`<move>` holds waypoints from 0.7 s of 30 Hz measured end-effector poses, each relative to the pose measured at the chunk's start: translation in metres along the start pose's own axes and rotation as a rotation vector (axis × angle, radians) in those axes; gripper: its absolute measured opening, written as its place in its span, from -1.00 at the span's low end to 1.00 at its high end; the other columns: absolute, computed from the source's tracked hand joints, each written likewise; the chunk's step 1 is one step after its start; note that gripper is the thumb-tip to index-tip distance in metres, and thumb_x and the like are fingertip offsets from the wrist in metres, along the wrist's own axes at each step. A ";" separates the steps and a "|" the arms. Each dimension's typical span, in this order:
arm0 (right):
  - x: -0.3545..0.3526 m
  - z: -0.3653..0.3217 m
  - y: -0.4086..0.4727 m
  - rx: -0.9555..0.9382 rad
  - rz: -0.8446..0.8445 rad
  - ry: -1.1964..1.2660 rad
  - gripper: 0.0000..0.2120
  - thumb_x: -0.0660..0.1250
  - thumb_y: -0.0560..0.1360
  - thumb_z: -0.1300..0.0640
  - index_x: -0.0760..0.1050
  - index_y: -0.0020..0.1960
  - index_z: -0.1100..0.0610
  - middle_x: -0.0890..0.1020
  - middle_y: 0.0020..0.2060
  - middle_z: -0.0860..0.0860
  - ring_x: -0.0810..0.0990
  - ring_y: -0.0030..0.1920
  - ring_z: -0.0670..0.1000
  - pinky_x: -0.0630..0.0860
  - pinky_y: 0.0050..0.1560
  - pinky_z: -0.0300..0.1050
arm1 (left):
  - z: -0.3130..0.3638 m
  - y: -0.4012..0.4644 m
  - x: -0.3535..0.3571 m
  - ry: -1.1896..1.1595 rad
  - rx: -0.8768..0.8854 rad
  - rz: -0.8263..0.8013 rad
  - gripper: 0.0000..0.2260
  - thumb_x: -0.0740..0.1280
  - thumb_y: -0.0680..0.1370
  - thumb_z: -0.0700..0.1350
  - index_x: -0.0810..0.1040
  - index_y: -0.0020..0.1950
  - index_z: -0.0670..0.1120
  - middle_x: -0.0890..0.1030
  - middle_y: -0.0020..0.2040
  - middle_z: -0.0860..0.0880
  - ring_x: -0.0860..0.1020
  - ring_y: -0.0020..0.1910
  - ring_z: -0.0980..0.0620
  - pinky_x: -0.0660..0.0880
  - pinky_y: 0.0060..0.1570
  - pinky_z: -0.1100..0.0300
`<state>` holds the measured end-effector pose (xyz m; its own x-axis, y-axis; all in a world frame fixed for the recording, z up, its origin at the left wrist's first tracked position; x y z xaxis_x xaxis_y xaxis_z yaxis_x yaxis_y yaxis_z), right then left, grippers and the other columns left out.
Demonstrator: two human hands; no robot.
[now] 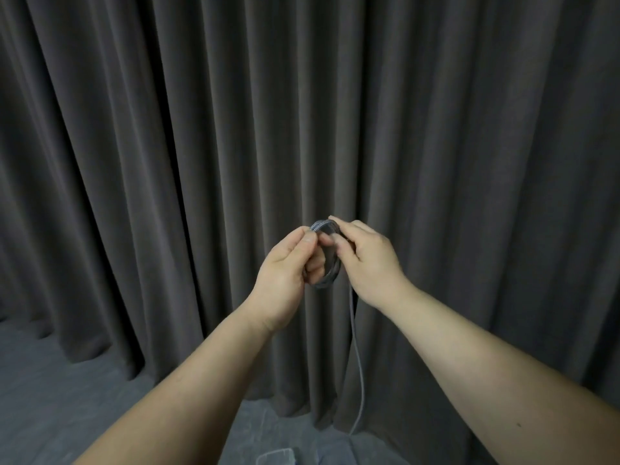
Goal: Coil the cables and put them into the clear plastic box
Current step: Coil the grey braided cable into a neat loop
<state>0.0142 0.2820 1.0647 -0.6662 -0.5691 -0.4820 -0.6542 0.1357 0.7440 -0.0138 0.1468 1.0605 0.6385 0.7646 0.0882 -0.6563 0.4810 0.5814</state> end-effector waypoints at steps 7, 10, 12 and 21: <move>0.000 0.008 0.004 0.048 0.032 -0.024 -0.80 0.23 0.58 0.20 0.62 0.08 0.16 0.64 -0.11 0.04 0.60 -0.07 0.03 0.48 -0.01 -0.11 | 0.013 0.011 -0.020 0.248 -0.175 -0.090 -0.65 0.08 0.63 -0.28 0.65 0.10 -0.06 0.69 -0.09 0.08 0.59 -0.19 0.20 0.42 -0.23 0.43; -0.001 0.013 0.004 0.086 0.017 -0.021 -0.82 0.23 0.58 0.20 0.62 -0.02 0.16 0.62 -0.18 0.05 0.56 -0.21 0.02 0.44 -0.12 -0.13 | 0.012 0.012 -0.023 0.250 -0.264 -0.097 -0.68 0.14 0.63 -0.28 0.68 0.00 -0.06 0.38 -0.42 0.01 0.25 -0.47 0.13 0.18 -0.50 0.33; -0.002 0.015 0.004 0.102 0.013 -0.010 -0.82 0.24 0.58 0.19 0.62 -0.07 0.16 0.61 -0.21 0.04 0.53 -0.29 0.00 0.45 -0.17 -0.12 | 0.011 0.013 -0.025 0.287 -0.271 -0.130 -0.77 0.20 0.63 -0.26 0.65 -0.04 -0.10 0.42 -0.40 -0.02 0.32 -0.47 0.13 0.23 -0.47 0.33; 0.002 0.012 0.004 0.116 0.029 0.046 -0.81 0.26 0.57 0.19 0.64 0.04 0.11 0.67 -0.14 0.02 0.60 -0.16 0.00 0.53 -0.06 -0.07 | 0.003 0.013 -0.018 0.087 -0.273 -0.061 -0.89 0.26 0.59 -0.26 0.57 -0.06 -0.17 0.61 -0.27 -0.01 0.55 -0.30 0.10 0.50 -0.29 0.28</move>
<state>0.0058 0.2911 1.0614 -0.6697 -0.6002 -0.4374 -0.6739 0.2436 0.6975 -0.0326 0.1377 1.0689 0.6509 0.7590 -0.0171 -0.7091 0.6159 0.3432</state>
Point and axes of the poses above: each hand's wrist, its own y-axis towards the middle knuckle, its own x-axis out of the palm, z = x × y, the point moved 2 cm from there along y, towards the middle knuckle
